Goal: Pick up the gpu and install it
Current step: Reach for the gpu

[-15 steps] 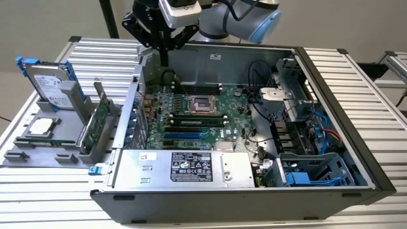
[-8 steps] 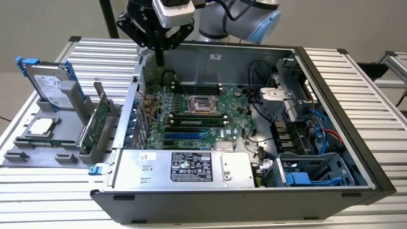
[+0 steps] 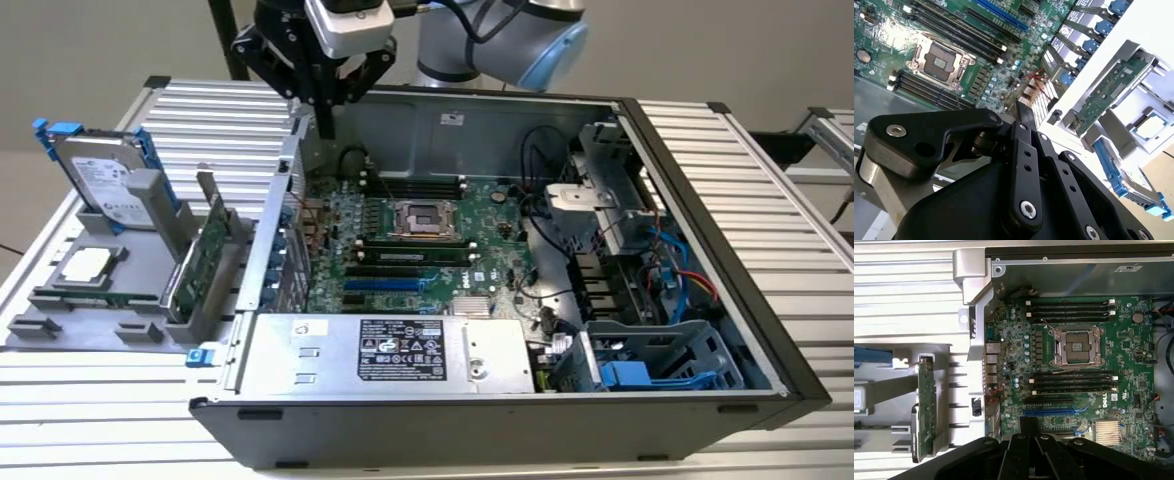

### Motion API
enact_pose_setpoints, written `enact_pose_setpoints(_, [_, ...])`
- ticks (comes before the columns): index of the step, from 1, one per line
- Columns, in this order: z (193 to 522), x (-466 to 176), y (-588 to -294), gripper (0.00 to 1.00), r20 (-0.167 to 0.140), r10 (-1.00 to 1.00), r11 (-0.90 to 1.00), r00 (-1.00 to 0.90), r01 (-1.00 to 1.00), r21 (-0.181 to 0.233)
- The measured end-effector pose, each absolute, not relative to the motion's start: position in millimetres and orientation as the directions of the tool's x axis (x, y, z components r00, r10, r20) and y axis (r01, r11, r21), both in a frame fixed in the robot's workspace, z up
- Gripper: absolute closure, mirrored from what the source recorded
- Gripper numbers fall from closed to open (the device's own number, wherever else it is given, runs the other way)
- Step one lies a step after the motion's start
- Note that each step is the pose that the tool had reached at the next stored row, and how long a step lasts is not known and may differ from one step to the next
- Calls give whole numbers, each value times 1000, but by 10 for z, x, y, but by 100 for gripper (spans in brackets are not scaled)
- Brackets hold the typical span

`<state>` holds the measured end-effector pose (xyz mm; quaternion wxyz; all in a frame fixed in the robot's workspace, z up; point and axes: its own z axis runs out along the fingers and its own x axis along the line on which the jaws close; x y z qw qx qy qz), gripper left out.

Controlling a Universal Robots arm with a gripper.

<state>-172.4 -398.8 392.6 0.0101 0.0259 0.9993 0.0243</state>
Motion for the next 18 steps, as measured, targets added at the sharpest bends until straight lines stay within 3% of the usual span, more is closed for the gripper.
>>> enact_pose_setpoints(18, [3926,-1921,-3988,100,-19,46,998,-999,45,49])
